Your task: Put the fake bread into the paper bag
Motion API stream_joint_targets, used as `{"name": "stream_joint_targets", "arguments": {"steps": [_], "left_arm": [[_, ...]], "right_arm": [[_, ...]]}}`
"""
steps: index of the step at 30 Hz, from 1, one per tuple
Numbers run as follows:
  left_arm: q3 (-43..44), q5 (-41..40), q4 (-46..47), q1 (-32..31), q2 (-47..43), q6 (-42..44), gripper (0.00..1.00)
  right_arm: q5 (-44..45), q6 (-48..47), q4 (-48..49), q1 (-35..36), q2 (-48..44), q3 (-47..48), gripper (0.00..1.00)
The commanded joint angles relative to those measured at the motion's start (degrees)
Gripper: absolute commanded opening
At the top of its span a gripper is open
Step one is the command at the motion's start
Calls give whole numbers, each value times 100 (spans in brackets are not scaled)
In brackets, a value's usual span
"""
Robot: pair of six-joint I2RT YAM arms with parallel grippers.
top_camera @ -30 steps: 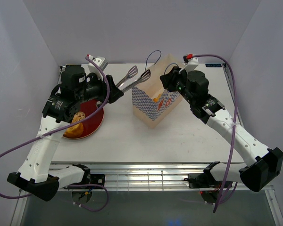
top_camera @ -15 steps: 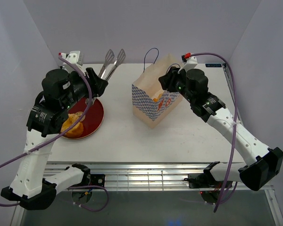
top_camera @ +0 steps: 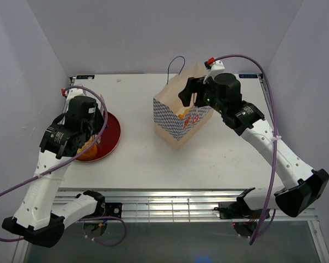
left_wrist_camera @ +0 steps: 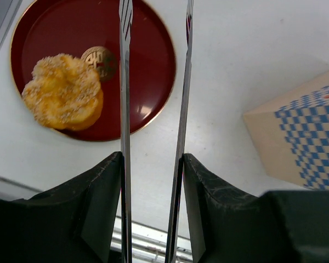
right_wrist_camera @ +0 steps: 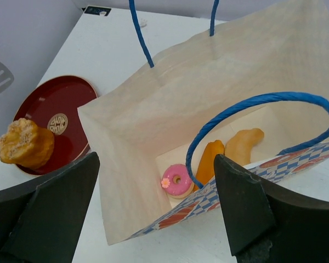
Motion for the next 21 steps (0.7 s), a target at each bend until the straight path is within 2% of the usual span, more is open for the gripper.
{"name": "stream_joint_targets", "arguments": {"steps": [1,6,16,21], "left_arm": [[-71,-593,-936,-13,-207,-611,56],[-238,-540,-1544,-13,-172,-1077,54],[-1161,-697,-1554,-4,-163,-1350,55],[-1197,-997,-1554,-4,3,-1587,58]], "right_arm": [[-180,-196,-288,18,-51,266,90],[-347,-214,-323,18,-271,46,90],[-453,-337,-314,9,-587,-209,90],[-523,-337,-279,9,-553,-270,90]]}}
